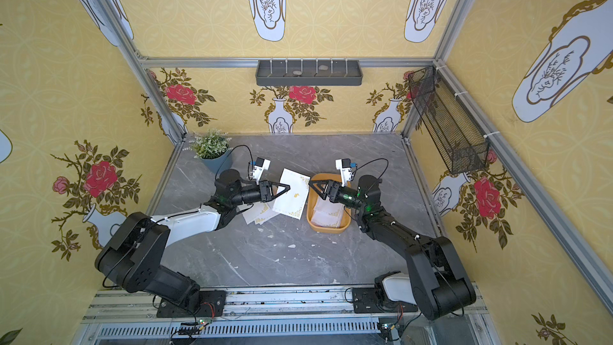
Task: Take out the stationery paper from the storage box
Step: Pick up the stationery paper from the storage box.
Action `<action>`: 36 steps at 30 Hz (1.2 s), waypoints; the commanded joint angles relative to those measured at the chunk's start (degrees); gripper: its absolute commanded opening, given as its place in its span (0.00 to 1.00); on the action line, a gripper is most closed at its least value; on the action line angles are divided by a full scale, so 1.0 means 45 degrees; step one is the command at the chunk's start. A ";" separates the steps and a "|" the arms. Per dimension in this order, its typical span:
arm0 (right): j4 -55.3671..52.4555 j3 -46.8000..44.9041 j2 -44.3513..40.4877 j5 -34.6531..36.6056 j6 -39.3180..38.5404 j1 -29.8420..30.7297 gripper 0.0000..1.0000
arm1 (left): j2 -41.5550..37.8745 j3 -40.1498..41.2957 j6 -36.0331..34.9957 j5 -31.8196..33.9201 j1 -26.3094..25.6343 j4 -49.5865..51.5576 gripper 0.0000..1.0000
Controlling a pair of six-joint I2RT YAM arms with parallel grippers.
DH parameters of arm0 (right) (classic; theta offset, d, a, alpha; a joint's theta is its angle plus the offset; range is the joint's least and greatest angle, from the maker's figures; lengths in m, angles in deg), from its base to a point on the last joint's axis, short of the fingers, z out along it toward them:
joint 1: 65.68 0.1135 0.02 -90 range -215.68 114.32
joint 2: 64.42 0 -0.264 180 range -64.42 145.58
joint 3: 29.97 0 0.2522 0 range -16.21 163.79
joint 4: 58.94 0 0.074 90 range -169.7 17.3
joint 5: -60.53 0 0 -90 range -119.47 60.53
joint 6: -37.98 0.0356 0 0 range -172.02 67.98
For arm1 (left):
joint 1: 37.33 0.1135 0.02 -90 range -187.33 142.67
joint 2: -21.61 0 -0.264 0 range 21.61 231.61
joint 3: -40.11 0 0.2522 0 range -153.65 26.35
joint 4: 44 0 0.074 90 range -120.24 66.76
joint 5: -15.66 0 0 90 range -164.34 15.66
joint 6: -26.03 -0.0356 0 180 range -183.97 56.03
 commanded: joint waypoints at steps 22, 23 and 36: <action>0.1916 0.0830 0.1671 -0.0550 0.0132 0.0783 0.60 | 0.0071 0.0027 -0.0181 -0.0002 0.0002 0.0048 0.00; 0.1939 0.0843 0.1699 -0.0568 0.0136 0.0779 0.59 | 0.0073 0.0023 -0.0175 0.0000 0.0002 0.0048 0.00; 0.2427 0.0856 0.2054 -0.0601 0.0407 0.0765 0.00 | 0.0199 -0.0054 -0.0175 -0.0042 0.0002 0.0106 0.00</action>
